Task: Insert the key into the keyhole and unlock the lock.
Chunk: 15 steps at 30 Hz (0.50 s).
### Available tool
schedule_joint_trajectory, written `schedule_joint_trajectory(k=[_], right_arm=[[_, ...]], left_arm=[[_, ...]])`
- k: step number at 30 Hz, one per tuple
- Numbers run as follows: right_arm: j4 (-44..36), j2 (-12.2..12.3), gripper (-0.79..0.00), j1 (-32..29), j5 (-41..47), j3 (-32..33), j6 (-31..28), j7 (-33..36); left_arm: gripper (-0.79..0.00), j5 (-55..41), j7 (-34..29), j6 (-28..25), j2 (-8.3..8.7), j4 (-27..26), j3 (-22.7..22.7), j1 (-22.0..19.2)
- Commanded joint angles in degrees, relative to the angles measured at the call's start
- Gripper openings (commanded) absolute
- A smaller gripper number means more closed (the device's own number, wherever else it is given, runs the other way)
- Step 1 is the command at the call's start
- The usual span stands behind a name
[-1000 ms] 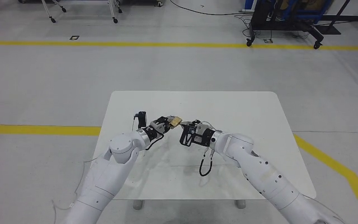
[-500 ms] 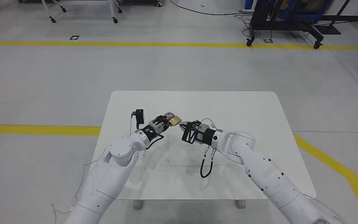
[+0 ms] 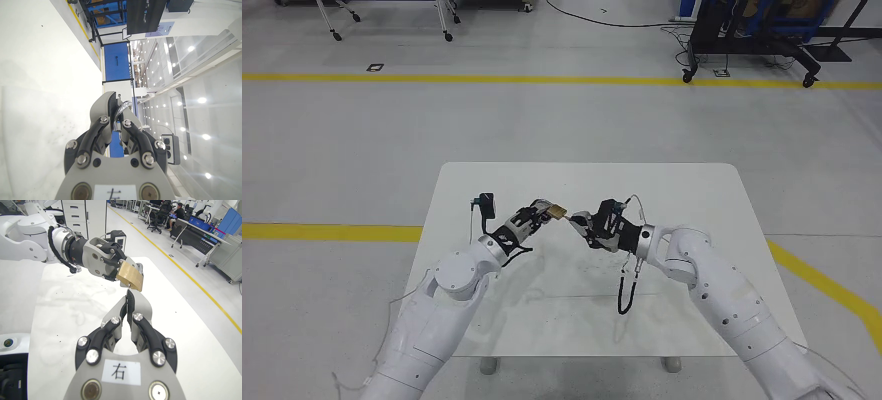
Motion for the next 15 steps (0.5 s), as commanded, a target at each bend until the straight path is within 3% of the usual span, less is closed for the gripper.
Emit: schedule_joint_trajectory(k=[1,4,6,8,15], right_arm=[[-0.30,0.07,-0.573,-0.06,-0.52,0.08,-0.34,0.20],[-0.84,0.21,-0.354,-0.18,-1.77,0.14,-1.22,0.18],[-1.21,0.34,-0.120,-0.39,-2.79,0.29,-1.67,-0.06],[-1.51,0.52,-0.009,-0.74,-3.86,0.58,-2.07,-0.27],[-3.32,2.36,0.000,-4.01,-5.47,7.41,-5.09,-3.52]], left_arm=[[-0.785,-0.68,-0.90,0.30,-0.03,0.05,-0.07,0.06],[-0.785,-3.64,-2.98,1.05,-0.14,0.35,-0.35,0.01],[-0.785,-5.58,-4.11,1.77,-0.20,0.72,-0.68,-0.18],[-0.785,-6.88,-5.10,2.59,-0.23,1.32,-0.95,-0.53],[-0.785,-7.38,-7.29,4.37,-0.56,3.61,0.12,-2.34]])
